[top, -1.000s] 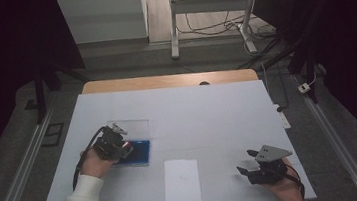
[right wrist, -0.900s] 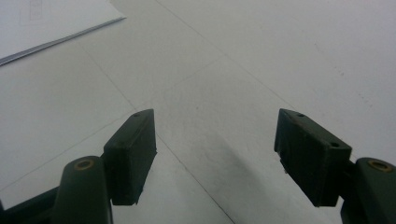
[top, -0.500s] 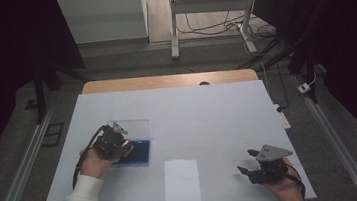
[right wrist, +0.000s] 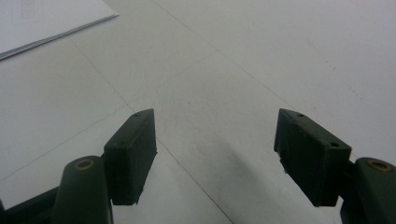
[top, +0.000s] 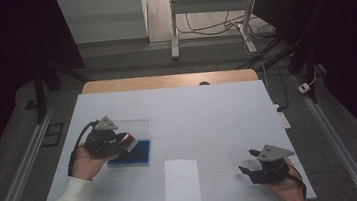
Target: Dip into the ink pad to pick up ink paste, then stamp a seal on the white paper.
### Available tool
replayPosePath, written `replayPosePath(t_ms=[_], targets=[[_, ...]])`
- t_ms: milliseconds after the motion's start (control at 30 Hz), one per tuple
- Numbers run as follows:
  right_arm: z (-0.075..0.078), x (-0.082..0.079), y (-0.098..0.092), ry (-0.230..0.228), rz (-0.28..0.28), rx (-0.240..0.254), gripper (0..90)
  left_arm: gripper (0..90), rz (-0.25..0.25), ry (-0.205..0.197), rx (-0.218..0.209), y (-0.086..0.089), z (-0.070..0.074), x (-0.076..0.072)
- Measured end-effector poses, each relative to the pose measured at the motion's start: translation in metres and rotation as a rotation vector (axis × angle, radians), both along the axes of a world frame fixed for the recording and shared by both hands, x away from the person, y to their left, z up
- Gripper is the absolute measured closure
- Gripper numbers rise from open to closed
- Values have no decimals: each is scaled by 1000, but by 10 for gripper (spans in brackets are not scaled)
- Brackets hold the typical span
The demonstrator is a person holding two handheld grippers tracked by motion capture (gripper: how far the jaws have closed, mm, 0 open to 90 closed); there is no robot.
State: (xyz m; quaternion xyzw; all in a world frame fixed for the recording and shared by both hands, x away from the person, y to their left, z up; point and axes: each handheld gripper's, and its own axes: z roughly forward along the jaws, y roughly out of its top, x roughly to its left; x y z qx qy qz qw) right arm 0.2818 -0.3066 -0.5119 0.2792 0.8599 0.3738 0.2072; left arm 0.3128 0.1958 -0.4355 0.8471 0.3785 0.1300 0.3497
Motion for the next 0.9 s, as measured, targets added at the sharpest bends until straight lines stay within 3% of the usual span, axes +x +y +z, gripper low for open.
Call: replayPosePath(t_ms=[367,900], targets=[[0,0,1,0,2,-7,292,700,-62,-14,-16,-15,4,-6],[0,-1,0,1,-10,-9,292,699,-205,-1,-41,-49,6,-14]])
